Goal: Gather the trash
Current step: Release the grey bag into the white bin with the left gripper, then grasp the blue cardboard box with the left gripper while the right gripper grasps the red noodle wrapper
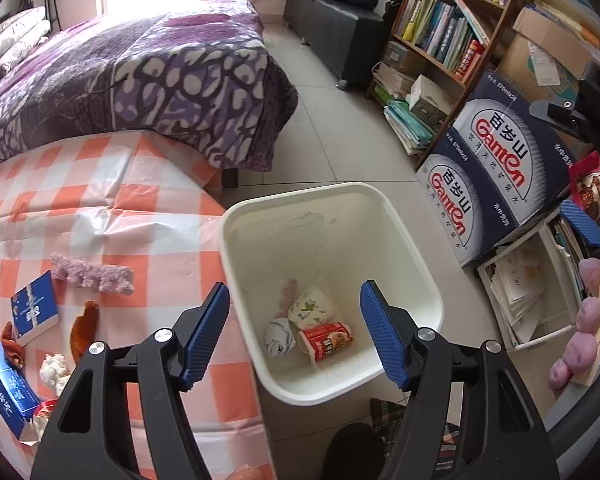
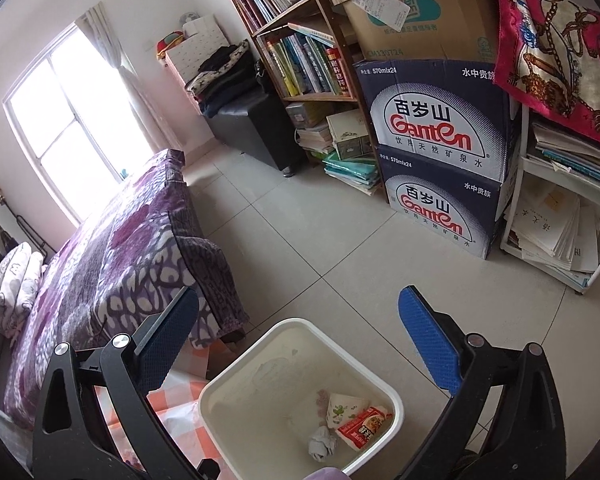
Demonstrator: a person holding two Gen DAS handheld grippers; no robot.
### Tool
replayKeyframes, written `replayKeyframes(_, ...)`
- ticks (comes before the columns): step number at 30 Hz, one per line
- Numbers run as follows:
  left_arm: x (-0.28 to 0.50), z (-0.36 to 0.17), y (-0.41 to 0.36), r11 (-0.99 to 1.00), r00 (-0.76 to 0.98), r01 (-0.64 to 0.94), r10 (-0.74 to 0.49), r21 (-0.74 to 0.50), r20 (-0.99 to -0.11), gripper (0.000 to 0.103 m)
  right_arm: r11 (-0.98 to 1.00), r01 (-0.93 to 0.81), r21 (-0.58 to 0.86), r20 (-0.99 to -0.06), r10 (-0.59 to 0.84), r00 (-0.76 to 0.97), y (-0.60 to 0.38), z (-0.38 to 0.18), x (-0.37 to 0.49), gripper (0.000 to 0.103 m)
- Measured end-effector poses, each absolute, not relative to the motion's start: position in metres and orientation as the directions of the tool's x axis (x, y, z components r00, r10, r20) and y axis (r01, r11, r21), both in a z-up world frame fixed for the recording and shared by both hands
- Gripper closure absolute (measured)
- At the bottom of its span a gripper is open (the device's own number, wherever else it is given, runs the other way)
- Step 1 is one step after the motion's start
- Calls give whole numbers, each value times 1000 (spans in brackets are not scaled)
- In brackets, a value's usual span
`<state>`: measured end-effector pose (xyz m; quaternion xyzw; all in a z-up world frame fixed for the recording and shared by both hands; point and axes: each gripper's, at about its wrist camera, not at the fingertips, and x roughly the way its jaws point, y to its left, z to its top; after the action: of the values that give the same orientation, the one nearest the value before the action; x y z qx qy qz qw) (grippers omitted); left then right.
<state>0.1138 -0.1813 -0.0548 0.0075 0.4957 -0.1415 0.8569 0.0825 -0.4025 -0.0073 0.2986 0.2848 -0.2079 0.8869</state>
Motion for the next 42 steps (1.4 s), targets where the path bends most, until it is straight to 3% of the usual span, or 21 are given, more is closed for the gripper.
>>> replayKeyframes(7,114,-59,-109,992,479,124,-61,-1,-876,30,788,485,379,-645,-151,749,-370,-10,94,7)
replayKeyframes(13,113,-71,-33,993,432,-97,101,65,-896,26,870,406,280,-669,-126,732,-317,-19,107,7)
replayKeyframes(20,102,-76,30,955,382,-273,218,116,-898,26,958,255,131,-708,-90,700,-241,-37,117,7)
replayKeyframes(26,91,-85,86,889,294,-428,305,160,-906,26,981,163,102,-734,-36,678,-204,-46,119,7)
replayKeyframes(32,83,-111,132,841,180,-537,196,71,-964,26,984,60,170,-818,106,566,-173,-72,122,7)
replayKeyframes(42,73,-135,158,823,108,-566,22,-43,-994,26,958,-56,283,-877,282,389,-122,-108,106,7)
